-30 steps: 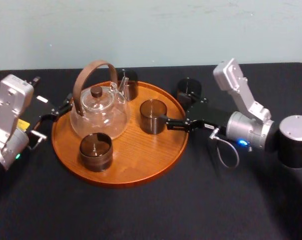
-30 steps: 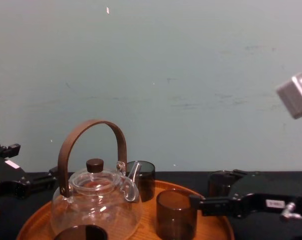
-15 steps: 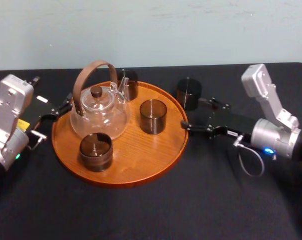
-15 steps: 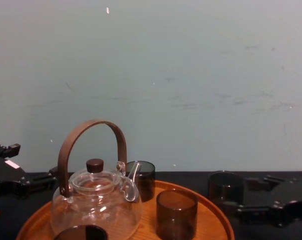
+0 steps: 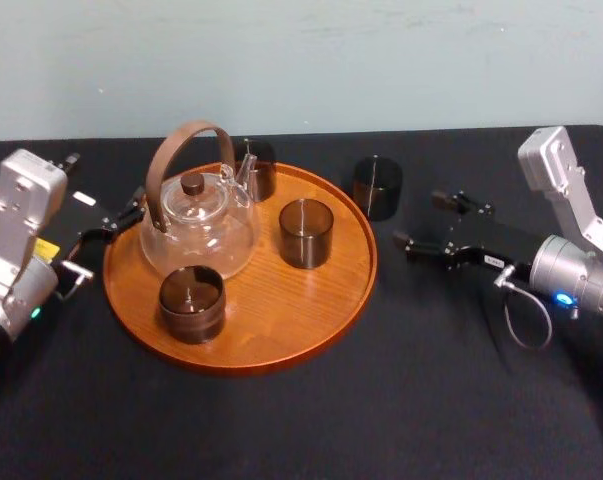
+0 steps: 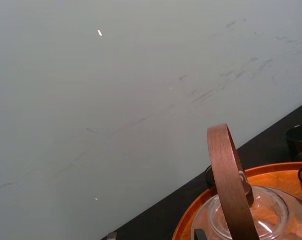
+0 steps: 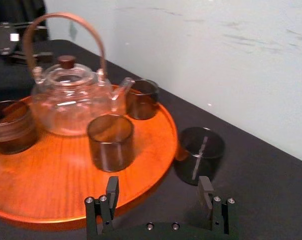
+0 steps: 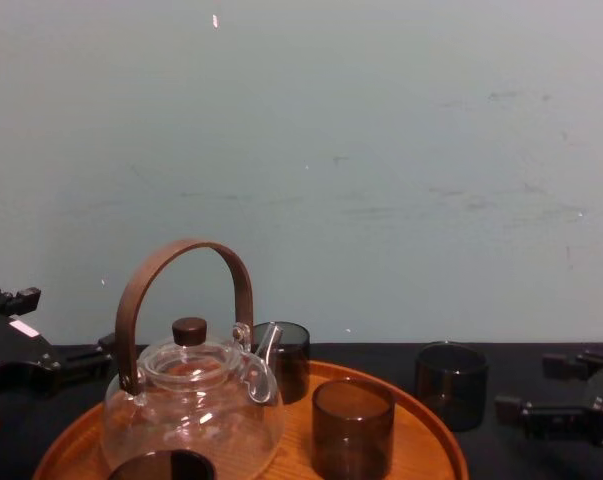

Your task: Pick up the glass from the table and place it on the tray.

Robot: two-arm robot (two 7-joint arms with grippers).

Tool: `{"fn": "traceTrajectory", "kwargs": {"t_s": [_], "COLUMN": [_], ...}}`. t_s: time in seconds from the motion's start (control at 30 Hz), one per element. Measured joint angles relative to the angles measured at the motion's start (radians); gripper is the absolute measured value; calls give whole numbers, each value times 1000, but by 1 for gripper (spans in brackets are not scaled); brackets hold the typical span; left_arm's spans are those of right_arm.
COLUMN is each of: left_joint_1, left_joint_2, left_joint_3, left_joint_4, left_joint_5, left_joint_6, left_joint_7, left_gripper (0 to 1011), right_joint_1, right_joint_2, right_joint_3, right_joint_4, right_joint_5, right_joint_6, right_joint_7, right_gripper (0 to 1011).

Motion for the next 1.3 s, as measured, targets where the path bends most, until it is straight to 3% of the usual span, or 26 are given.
{"fn": "traceTrajectory", "kwargs": {"t_s": [0.37, 0.8, 1.3], "left_joint_1": [0, 0, 0], "left_joint_2": [0, 0, 0], "left_joint_3": [0, 0, 0], "left_joint_4": [0, 0, 0], "left_joint_5": [0, 0, 0], "left_joint_6": [0, 0, 0], "left_joint_7": [0, 0, 0], "left_gripper": [1001, 1001, 1001], "right_joint_1": [54, 137, 198], "right_joint_2": [-48, -113, -160], "right_joint_3": [13, -14, -41], "right_joint_4": [83, 197, 284], "right_joint_5": [12, 10, -12], "right_joint_6": [29, 42, 28], "right_joint_7": [-24, -9, 5], "right_gripper": [1002, 1002, 1002]}}
